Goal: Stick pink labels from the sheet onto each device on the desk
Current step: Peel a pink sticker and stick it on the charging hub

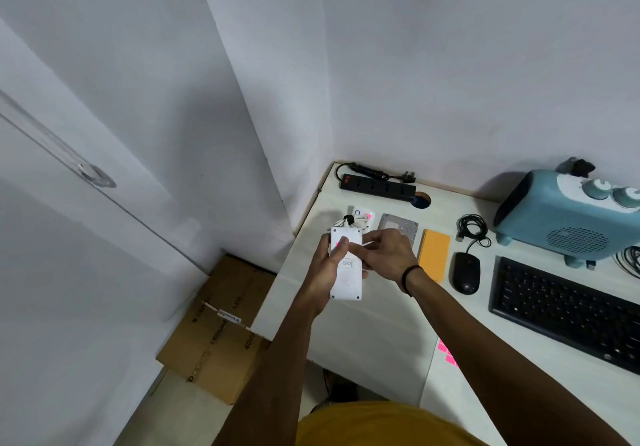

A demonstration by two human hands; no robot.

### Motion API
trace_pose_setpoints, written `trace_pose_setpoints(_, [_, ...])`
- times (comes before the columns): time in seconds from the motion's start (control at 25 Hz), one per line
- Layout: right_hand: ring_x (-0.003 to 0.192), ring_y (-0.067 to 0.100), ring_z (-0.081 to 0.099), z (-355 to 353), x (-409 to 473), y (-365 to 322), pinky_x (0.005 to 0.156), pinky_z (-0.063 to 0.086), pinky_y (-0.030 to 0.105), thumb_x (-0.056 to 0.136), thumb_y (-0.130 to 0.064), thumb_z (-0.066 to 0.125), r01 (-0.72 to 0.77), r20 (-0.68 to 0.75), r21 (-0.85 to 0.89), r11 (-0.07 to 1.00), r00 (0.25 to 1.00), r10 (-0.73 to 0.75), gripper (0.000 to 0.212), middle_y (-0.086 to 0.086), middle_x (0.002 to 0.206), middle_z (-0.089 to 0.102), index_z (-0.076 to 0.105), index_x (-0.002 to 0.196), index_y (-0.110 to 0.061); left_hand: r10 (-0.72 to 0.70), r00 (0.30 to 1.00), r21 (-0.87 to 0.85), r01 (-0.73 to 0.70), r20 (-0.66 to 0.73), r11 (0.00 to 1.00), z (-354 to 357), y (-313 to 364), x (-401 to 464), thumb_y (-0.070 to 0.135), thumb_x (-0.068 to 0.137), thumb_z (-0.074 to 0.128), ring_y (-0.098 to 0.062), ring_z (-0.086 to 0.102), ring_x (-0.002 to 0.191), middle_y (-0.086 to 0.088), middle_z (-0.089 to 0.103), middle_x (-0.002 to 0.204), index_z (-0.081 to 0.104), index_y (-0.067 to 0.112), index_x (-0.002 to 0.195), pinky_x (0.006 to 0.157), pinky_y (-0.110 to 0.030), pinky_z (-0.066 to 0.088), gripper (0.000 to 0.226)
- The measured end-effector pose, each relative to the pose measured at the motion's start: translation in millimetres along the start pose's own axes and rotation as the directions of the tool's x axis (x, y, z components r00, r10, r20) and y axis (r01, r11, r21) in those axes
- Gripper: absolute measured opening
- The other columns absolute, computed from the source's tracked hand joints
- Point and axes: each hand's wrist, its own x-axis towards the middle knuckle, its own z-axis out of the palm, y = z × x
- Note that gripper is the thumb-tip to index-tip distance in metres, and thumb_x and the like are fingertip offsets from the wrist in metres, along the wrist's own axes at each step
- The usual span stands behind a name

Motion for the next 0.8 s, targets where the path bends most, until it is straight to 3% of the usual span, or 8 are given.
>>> trace_pose_setpoints(0.08, [0.077, 0.012, 0.075, -1, -1, 0, 0.079, 0.061, 0.031, 0.084, -0.042, 0.074, 0.007, 0.019, 0.035, 0.999, 1.0, -0.007, 0.025, 0.001, 0.09, 0.078, 0.074, 0.094, -0.019, -0.009, 1.0, 0.049, 0.009, 0.003, 0.999, -1, 0, 0, 0.042, 0.106, 0.046, -0.038, 0.075, 0.086, -0.011, 0.076, 0.111, 0.051, 0.034, 0.132, 0.071, -0.042, 0.061, 0.028])
trace_pose_setpoints(0.24, [0.077, 0.013, 0.075, 0, 8, 7, 0.079, 0.061, 0.029, 0.088, -0.031, 0.072, -0.052, 0.076, 0.122, 0.991, 0.996, 0.043, 0.021, 0.001, 0.084, 0.079, 0.077, 0.097, -0.014, -0.124, 0.992, -0.062, 0.126, 0.035, 0.99, -9, -4, 5, 0.051, 0.107, 0.032, -0.037, 0.074, 0.087, -0.015, 0.075, 0.114, 0.052, 0.027, 0.141, 0.074, -0.045, 0.06, 0.046])
trace_pose_setpoints(0.4, [0.08, 0.019, 0.072, 13, 19, 14, 0.086, 0.06, 0.038, 0.09, -0.03, 0.069, -0.183, 0.198, 0.367, 0.912, 0.973, 0.116, 0.024, 0.008, 0.095, 0.078, 0.075, 0.101, -0.01, -0.198, 0.972, -0.12, 0.213, 0.128, 0.97, -21, -6, 13, 0.061, 0.104, 0.03, -0.039, 0.071, 0.097, -0.02, 0.069, 0.128, 0.05, 0.02, 0.147, 0.084, -0.051, 0.057, 0.063])
trace_pose_setpoints(0.48, [0.069, 0.018, 0.069, 14, 25, 10, 0.072, 0.058, 0.033, 0.09, -0.044, 0.066, -0.337, 0.279, 0.551, 0.764, 0.937, 0.212, 0.036, 0.008, 0.087, 0.077, 0.074, 0.094, -0.009, -0.227, 0.956, -0.085, 0.246, 0.185, 0.966, -24, -1, 14, 0.062, 0.102, 0.032, -0.04, 0.07, 0.099, -0.019, 0.068, 0.128, 0.052, 0.02, 0.145, 0.09, -0.058, 0.052, 0.063])
trace_pose_setpoints(0.56, [0.053, 0.015, 0.06, 12, 38, 9, 0.061, 0.05, 0.029, 0.088, -0.059, 0.06, -0.476, 0.393, 0.621, 0.623, 0.876, 0.279, 0.049, 0.004, 0.065, 0.066, 0.07, 0.077, -0.012, -0.274, 0.929, -0.018, 0.287, 0.249, 0.958, -30, 6, 16, 0.063, 0.102, 0.036, -0.04, 0.069, 0.097, -0.019, 0.069, 0.126, 0.055, 0.02, 0.143, 0.091, -0.059, 0.052, 0.063])
trace_pose_setpoints(0.6, [0.052, 0.015, 0.056, 11, 47, 12, 0.06, 0.048, 0.028, 0.087, -0.062, 0.059, -0.501, 0.419, 0.647, 0.575, 0.863, 0.281, 0.05, 0.004, 0.064, 0.061, 0.067, 0.076, -0.013, -0.306, 0.913, 0.034, 0.308, 0.271, 0.951, -33, 10, 17, 0.064, 0.101, 0.037, -0.038, 0.069, 0.095, -0.019, 0.069, 0.124, 0.057, 0.018, 0.141, 0.089, -0.055, 0.054, 0.064])
trace_pose_setpoints(0.72, [0.06, 0.018, 0.054, 11, 78, 18, 0.056, 0.051, 0.025, 0.089, -0.047, 0.066, -0.462, 0.334, 0.721, 0.517, 0.885, 0.325, 0.038, 0.006, 0.07, 0.059, 0.067, 0.102, -0.012, -0.398, 0.872, 0.142, 0.373, 0.284, 0.917, -46, 14, 29, 0.063, 0.099, 0.043, -0.032, 0.066, 0.087, -0.017, 0.068, 0.116, 0.062, 0.015, 0.136, 0.08, -0.045, 0.055, 0.063])
trace_pose_setpoints(0.8, [0.054, 0.014, 0.049, 9, 94, 15, 0.046, 0.045, 0.021, 0.091, -0.034, 0.067, -0.427, 0.264, 0.718, 0.549, 0.898, 0.353, 0.026, 0.005, 0.069, 0.06, 0.066, 0.1, -0.009, -0.391, 0.883, 0.119, 0.372, 0.26, 0.921, -55, 11, 40, 0.05, 0.098, 0.048, -0.031, 0.063, 0.081, -0.017, 0.067, 0.111, 0.055, 0.018, 0.141, 0.077, -0.044, 0.05, 0.054])
